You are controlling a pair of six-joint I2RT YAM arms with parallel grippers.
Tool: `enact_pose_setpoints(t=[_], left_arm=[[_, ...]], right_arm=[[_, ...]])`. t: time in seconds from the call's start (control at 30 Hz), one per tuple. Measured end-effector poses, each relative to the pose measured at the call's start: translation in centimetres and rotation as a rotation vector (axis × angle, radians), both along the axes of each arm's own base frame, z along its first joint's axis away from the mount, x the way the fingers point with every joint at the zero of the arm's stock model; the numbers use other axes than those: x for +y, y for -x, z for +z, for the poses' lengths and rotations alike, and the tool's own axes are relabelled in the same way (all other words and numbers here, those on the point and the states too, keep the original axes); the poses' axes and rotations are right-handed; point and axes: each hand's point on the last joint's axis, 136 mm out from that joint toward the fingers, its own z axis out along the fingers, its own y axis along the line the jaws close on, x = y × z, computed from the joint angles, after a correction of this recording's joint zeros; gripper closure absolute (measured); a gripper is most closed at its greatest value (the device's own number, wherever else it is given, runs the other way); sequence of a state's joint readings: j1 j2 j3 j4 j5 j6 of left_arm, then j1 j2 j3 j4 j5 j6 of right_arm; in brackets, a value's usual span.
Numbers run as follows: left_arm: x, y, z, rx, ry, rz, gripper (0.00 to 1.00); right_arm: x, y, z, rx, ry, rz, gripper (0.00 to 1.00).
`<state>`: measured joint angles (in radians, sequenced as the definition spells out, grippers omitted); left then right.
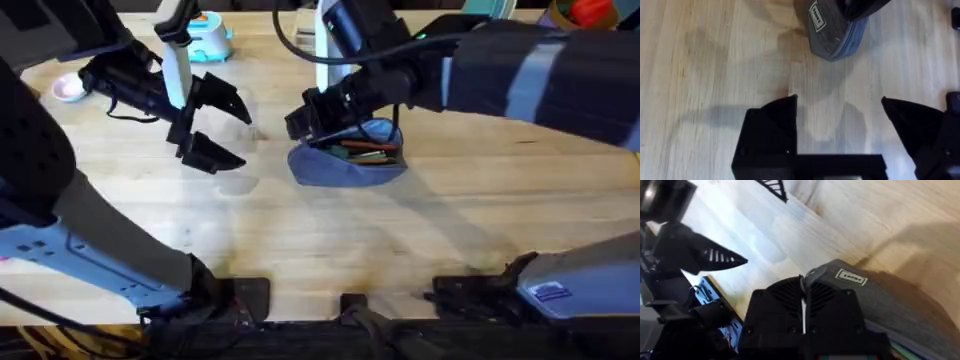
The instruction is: Unzip the bag, pick up the pens from the table one at a time and place them inside, then zip the bag closed.
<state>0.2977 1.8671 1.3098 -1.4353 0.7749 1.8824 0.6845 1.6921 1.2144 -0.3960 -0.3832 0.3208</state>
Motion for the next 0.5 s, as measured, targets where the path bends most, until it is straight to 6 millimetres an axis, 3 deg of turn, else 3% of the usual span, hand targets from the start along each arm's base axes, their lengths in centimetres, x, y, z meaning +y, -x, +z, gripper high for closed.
enact_pose_setpoints(t=[0.27,0.5], left_arm=[[-1.0,0.0,1.2,0.016,0.08,0.032,0.007],[-2.4,-0.2,1.5,0.003,0.105,0.003,0.007]], right_arm=[[-0.7,0.7,3.4,-0.085,-0.029,0.032,0.969],[-0.8,0.8,3.2,-0.094,-0.02,0.044,0.969]])
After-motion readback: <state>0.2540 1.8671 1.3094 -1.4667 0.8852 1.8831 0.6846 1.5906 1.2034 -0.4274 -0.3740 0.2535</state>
